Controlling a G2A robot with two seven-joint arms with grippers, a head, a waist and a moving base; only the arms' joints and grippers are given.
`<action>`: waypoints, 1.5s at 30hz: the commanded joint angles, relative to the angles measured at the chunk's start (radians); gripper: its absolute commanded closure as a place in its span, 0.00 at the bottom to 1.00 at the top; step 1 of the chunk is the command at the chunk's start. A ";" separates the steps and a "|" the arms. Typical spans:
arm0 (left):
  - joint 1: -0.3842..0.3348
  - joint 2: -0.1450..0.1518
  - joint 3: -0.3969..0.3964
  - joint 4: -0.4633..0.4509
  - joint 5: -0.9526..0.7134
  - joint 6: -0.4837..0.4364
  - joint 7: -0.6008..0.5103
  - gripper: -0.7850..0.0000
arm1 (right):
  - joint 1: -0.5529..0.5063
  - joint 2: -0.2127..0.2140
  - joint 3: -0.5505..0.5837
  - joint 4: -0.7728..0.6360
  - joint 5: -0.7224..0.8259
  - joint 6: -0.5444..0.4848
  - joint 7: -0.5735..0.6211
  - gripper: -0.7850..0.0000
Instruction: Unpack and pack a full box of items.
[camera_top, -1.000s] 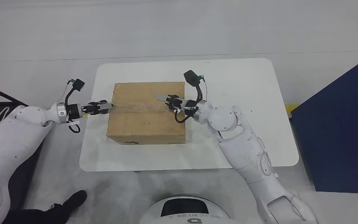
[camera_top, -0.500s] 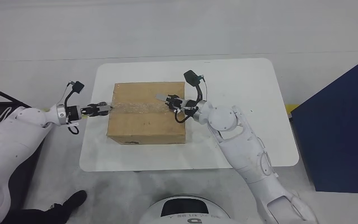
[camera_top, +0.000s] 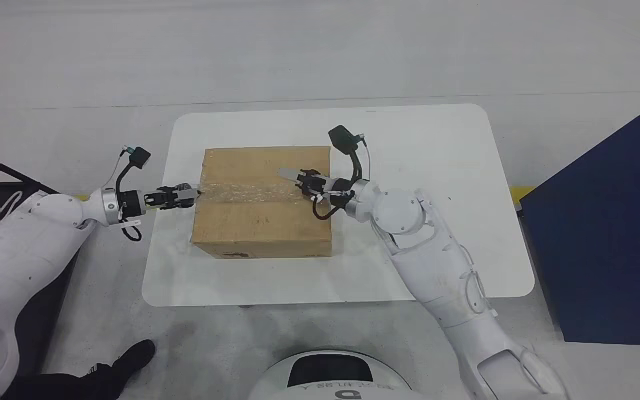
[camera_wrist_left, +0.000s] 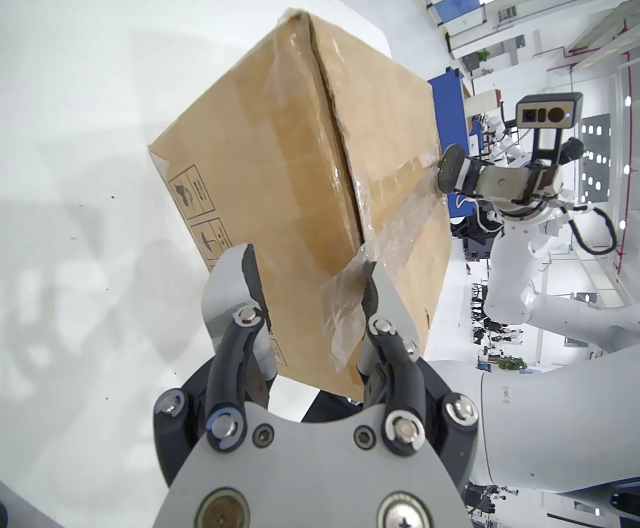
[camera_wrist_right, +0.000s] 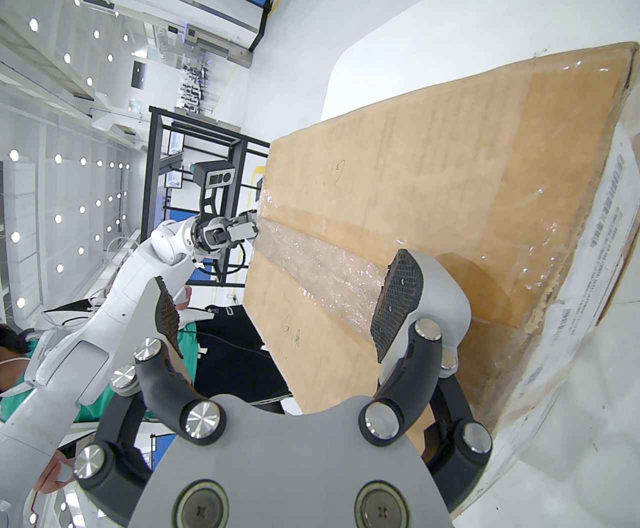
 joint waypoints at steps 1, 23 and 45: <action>-0.003 0.000 0.007 0.001 0.002 -0.001 0.001 0.53 | -0.008 0.000 -0.001 0.000 0.000 0.000 -0.007 0.00; -0.038 -0.017 0.073 0.023 -0.007 -0.007 0.007 0.00 | 0.019 -0.010 -0.045 0.019 0.074 0.069 -0.034 0.00; -0.041 -0.018 0.119 0.045 -0.052 -0.045 0.045 0.00 | 0.238 -0.076 -0.221 0.213 0.216 0.115 0.001 0.00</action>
